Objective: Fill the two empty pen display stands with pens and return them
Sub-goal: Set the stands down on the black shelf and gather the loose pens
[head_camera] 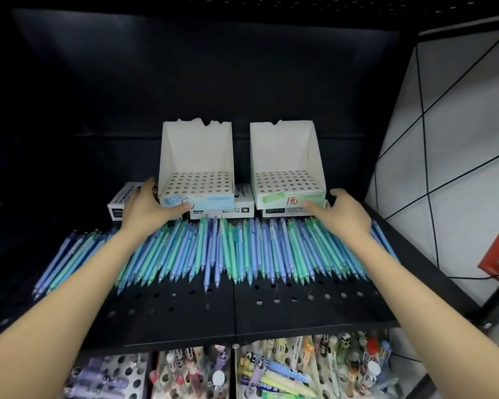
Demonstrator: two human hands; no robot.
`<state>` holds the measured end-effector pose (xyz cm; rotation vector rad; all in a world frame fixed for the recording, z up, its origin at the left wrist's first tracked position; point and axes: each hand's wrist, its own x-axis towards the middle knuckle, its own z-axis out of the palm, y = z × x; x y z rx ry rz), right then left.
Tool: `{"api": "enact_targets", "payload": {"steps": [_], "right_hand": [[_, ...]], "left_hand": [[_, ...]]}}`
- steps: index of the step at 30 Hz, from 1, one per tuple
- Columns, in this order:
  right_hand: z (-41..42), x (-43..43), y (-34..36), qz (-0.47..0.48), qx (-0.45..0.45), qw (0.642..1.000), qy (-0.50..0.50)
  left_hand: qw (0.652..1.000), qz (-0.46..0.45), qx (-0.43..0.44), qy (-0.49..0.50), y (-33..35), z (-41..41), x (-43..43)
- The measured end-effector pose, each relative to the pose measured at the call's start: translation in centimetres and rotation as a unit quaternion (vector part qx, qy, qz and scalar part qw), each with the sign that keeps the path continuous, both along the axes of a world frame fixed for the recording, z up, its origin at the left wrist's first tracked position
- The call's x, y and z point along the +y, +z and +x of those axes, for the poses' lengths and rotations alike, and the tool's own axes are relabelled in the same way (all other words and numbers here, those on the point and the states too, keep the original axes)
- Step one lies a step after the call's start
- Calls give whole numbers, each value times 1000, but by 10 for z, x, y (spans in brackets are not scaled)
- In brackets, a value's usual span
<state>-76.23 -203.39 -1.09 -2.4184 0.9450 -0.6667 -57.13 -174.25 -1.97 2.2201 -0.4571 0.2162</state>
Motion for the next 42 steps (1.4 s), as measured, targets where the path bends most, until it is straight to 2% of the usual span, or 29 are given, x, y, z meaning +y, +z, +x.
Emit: {"api": "enact_targets", "payload": {"steps": [3, 5, 11, 13, 15, 17, 22, 30, 42], "right_hand": [[-26, -5, -10, -85, 36, 995, -27], [-40, -11, -19, -103, 84, 991, -35], [-60, -24, -30, -39, 181, 982, -35], [-61, -22, -30, -16, 207, 978, -34], [-60, -20, -29, -12, 225, 974, -33], [-57, -19, -29, -15, 233, 972, -26], [-54, -17, -29, -22, 241, 970, -10], [-44, 0, -24, -34, 276, 961, -1], [-23, 48, -14, -36, 293, 955, 0]], "left_hand": [[995, 82, -40, 27, -8, -7, 17], [986, 153, -45, 48, -12, -13, 33], [954, 273, 2, 125, -12, -31, 82], [939, 301, 59, 152, -12, -35, 90], [929, 310, 121, 164, -10, -38, 94], [924, 313, 142, 164, -11, -40, 97], [932, 303, 119, 157, -6, -47, 90], [918, 346, 122, 149, -6, -50, 64], [915, 355, 179, 67, 9, -76, 13]]}}
